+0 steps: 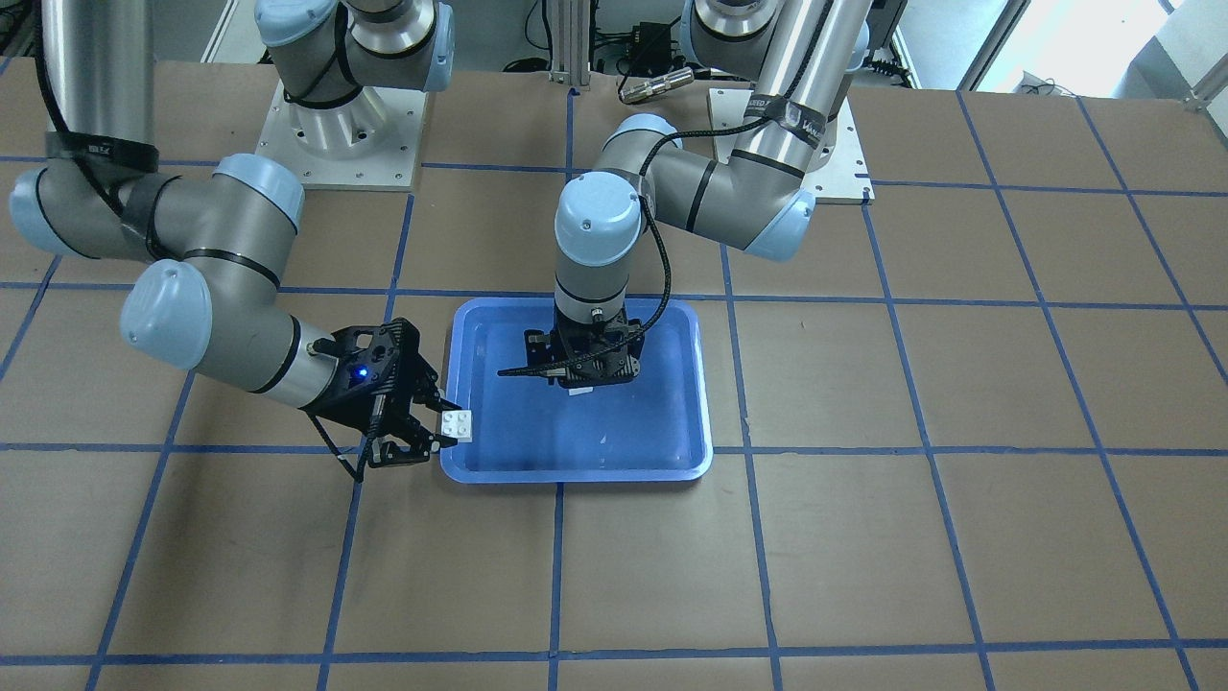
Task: Assemble white blocks and place on blue tray
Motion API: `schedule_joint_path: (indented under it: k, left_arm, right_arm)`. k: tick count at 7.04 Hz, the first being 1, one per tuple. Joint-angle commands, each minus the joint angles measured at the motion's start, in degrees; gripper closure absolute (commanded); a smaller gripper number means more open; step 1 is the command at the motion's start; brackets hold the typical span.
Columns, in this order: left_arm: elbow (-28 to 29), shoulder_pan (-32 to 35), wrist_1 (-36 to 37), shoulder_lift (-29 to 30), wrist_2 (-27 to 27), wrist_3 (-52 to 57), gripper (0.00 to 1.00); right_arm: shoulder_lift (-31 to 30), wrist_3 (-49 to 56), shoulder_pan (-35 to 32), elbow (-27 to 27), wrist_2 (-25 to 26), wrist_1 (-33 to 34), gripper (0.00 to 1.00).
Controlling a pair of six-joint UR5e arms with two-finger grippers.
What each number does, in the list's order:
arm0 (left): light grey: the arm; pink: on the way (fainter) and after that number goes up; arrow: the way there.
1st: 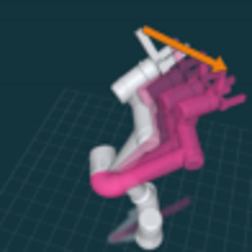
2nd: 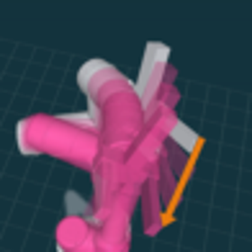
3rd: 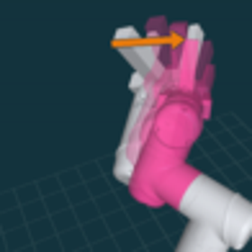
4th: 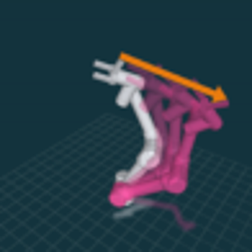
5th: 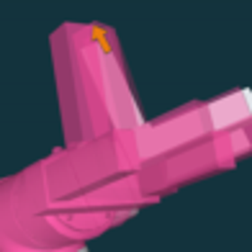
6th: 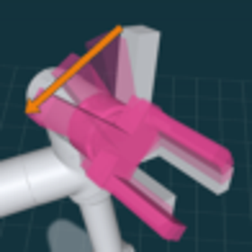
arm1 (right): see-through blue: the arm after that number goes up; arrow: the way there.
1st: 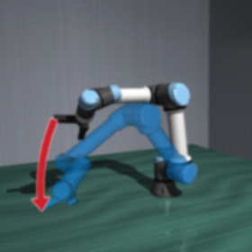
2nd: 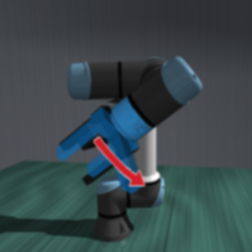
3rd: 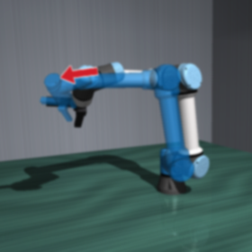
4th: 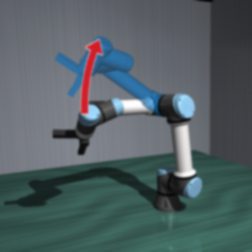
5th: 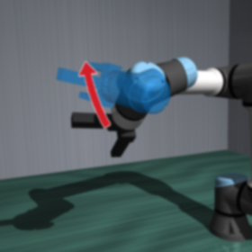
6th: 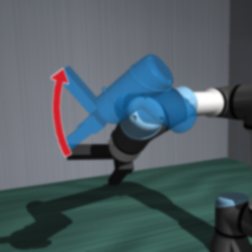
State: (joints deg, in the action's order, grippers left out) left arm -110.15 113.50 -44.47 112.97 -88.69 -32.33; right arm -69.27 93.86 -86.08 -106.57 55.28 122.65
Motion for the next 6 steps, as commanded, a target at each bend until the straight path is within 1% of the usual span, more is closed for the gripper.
schedule_joint_path:
  k: [1, 2, 3, 4, 5, 6]
  left_arm:
    - [0.2, -1.6, -0.3, -1.9, -0.1, 1.6, 0.08]
    - [0.1, -4.3, -0.7, -2.9, 0.3, 4.4, 0.08]
    - [-0.2, -5.9, -0.9, -3.6, 2.0, 6.3, 0.08]
    - [-0.6, -6.2, -2.1, -4.1, 1.9, 6.5, 0.10]
    - [-1.7, -6.9, -3.1, -4.2, 2.2, 9.3, 0.19]
    - [-2.6, -7.5, -3.0, -4.4, 2.2, 10.6, 0.30]
  right_arm:
    - [-0.7, -1.0, -1.0, -3.7, -0.1, 4.1, 1.00]
    - [-1.8, -3.6, -1.1, -6.8, 0.0, 8.4, 1.00]
    - [-2.3, -5.4, -2.0, -8.7, 0.1, 12.3, 1.00]
    - [-2.3, -5.5, -2.9, -10.7, 0.1, 14.1, 1.00]
    - [-2.3, -7.6, -4.4, -12.3, 0.1, 19.2, 1.00]
    - [-2.2, -9.5, -6.2, -13.6, 0.2, 21.1, 1.00]
